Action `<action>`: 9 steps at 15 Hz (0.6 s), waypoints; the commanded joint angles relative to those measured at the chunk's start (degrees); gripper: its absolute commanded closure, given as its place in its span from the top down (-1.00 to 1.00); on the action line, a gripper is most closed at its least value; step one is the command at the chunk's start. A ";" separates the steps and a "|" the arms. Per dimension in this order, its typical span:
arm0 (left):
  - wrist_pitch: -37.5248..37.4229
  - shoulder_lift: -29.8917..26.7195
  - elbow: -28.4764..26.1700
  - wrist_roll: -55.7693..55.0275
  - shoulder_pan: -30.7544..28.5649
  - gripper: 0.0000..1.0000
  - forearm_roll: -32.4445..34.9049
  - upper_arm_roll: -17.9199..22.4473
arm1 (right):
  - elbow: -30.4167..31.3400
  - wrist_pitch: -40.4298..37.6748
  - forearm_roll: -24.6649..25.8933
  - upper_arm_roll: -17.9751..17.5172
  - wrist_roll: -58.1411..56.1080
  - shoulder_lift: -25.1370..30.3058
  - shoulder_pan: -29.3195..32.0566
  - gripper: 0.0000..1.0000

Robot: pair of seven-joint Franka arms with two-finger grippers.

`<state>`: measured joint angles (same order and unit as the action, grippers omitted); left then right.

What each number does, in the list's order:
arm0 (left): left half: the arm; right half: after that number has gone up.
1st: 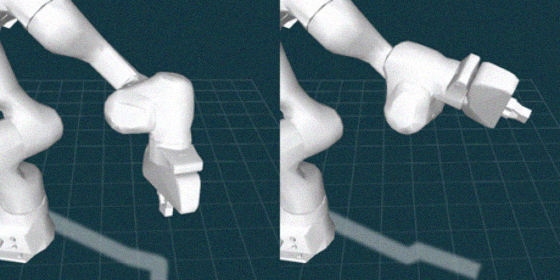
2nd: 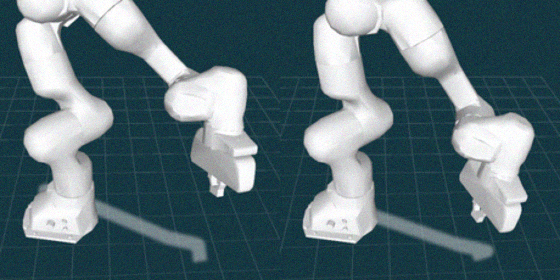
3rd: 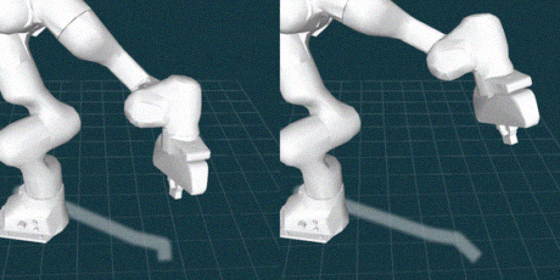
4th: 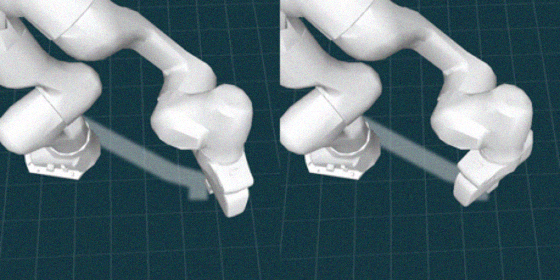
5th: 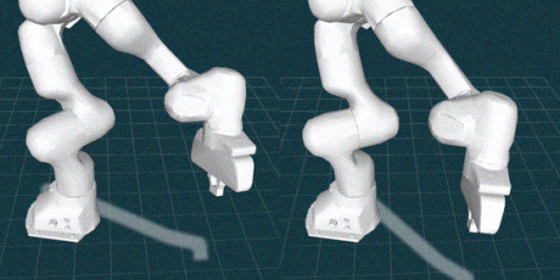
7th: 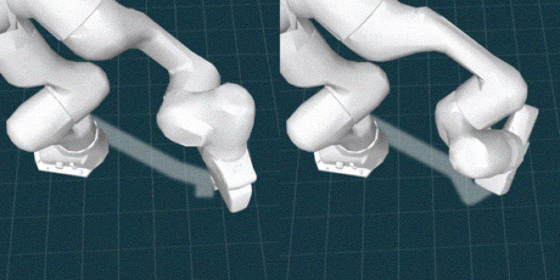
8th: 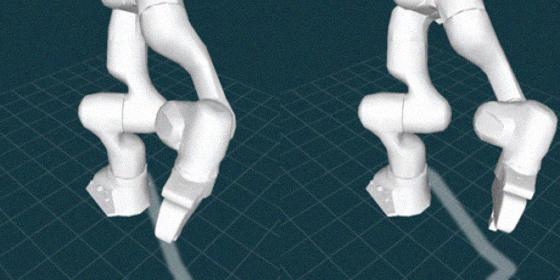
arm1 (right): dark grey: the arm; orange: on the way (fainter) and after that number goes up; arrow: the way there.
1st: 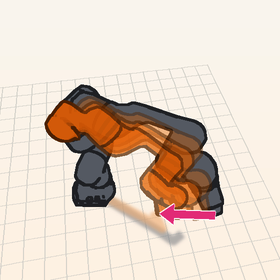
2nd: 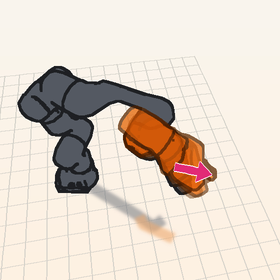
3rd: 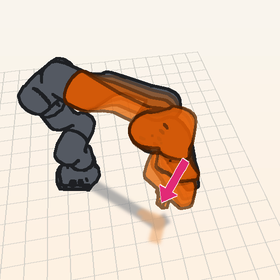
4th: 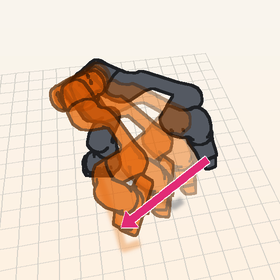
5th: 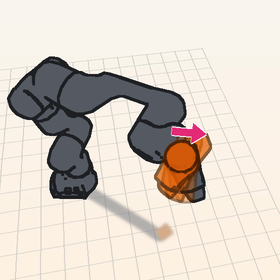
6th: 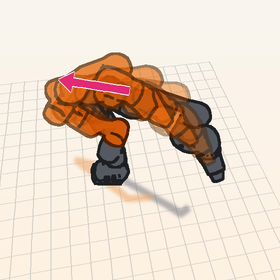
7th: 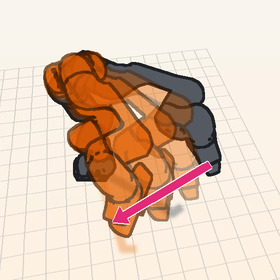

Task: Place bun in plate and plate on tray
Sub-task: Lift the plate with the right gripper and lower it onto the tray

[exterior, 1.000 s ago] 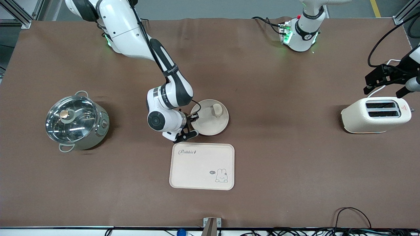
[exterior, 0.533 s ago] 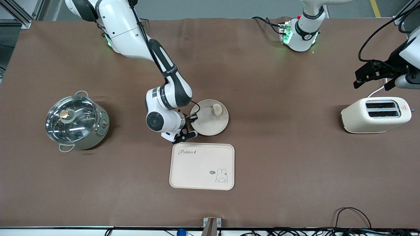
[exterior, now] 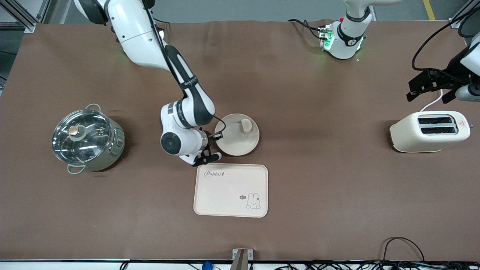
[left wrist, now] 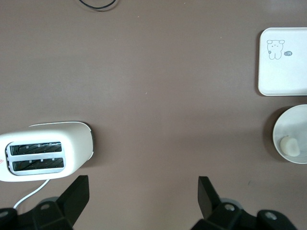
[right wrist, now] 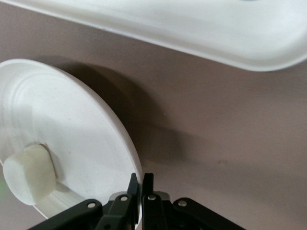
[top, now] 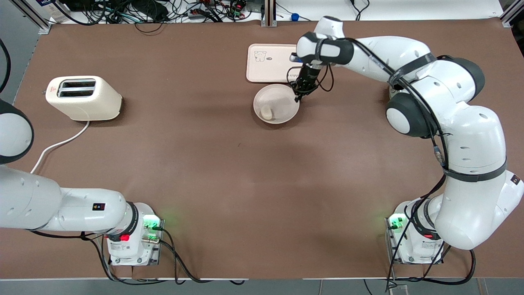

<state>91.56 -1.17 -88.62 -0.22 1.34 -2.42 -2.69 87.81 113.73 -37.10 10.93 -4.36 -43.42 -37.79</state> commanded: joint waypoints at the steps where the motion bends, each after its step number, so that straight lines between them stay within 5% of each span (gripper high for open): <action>1: -1.03 0.21 1.17 0.66 -0.28 1.00 -0.22 0.06 | -0.88 -2.98 -5.85 -0.56 0.85 1.59 3.07 -0.97; 9: -0.94 0.47 1.08 0.40 -0.72 1.00 -0.83 0.06 | -12.82 0.34 -9.48 -0.56 3.47 -1.39 8.88 -0.97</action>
<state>91.50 -1.04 -88.62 -0.19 0.82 -2.42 -2.62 79.00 112.77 -45.25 11.09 -3.13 -43.26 -30.02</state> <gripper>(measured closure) 0.000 0.956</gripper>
